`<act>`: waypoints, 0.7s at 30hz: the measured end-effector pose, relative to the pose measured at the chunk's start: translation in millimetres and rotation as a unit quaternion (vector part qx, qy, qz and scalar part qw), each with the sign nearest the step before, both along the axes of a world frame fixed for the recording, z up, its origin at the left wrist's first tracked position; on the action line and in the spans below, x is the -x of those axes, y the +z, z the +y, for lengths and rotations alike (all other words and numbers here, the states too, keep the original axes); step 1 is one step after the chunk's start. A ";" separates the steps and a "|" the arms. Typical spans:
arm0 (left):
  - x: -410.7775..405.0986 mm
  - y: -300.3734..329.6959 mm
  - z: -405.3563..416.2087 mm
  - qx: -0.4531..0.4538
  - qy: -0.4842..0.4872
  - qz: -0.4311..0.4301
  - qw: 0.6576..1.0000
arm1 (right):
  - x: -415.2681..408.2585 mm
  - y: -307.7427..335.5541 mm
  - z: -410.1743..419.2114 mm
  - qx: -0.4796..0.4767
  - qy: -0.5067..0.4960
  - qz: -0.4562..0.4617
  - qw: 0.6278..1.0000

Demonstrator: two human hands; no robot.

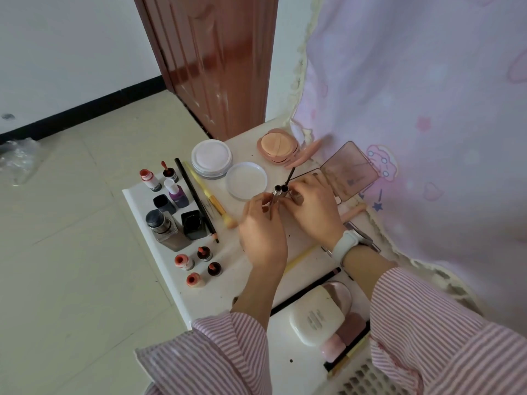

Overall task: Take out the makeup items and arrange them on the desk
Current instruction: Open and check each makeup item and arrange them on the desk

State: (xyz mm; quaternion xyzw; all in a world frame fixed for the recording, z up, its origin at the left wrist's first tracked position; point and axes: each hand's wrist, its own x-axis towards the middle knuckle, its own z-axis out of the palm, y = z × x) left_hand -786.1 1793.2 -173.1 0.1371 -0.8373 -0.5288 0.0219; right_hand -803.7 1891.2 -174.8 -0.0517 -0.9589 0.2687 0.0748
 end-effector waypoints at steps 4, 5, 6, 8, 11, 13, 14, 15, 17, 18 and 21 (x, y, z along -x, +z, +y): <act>0.7 -2.7 -2.5 0.008 -0.011 0.000 1.000 | -2.1 -0.2 -1.0 -0.003 0.001 -0.006 1.000; 1.3 -2.9 -2.9 0.010 -0.014 0.001 1.000 | -2.3 -0.7 -1.4 -0.004 0.001 -0.007 1.000; 1.8 -3.1 -3.4 0.011 -0.017 0.002 1.000 | -2.7 -1.1 -1.6 -0.005 0.001 -0.008 1.000; 2.1 -3.8 -4.1 0.010 -0.019 0.005 1.000 | -3.5 -1.7 -1.2 -0.005 -0.001 -0.010 1.000; 1.8 -5.0 -4.7 0.006 -0.020 0.006 1.000 | -4.0 -1.1 0.0 0.003 -0.003 -0.013 1.000; 1.2 -6.2 -4.9 0.002 -0.020 0.007 1.000 | -5.8 0.1 1.5 0.006 -0.003 -0.011 1.000; 0.3 -6.2 -5.5 -0.001 -0.020 0.006 1.000 | -7.9 2.0 2.9 0.013 -0.006 -0.006 1.000; -1.0 -5.8 -6.4 -0.002 -0.021 0.004 1.000 | -11.3 4.6 4.5 0.025 -0.007 0.003 1.000; -5.9 -4.1 -9.1 0.000 -0.027 0.006 1.000 | -21.4 10.5 8.7 0.042 0.005 0.044 0.998; -10.2 -2.9 -10.7 0.000 -0.033 0.012 0.999 | -28.4 13.0 11.0 0.040 0.017 0.066 0.997; -28.4 2.0 -16.4 0.002 -0.058 0.039 0.998 | -52.3 20.2 17.4 0.013 0.074 0.078 0.994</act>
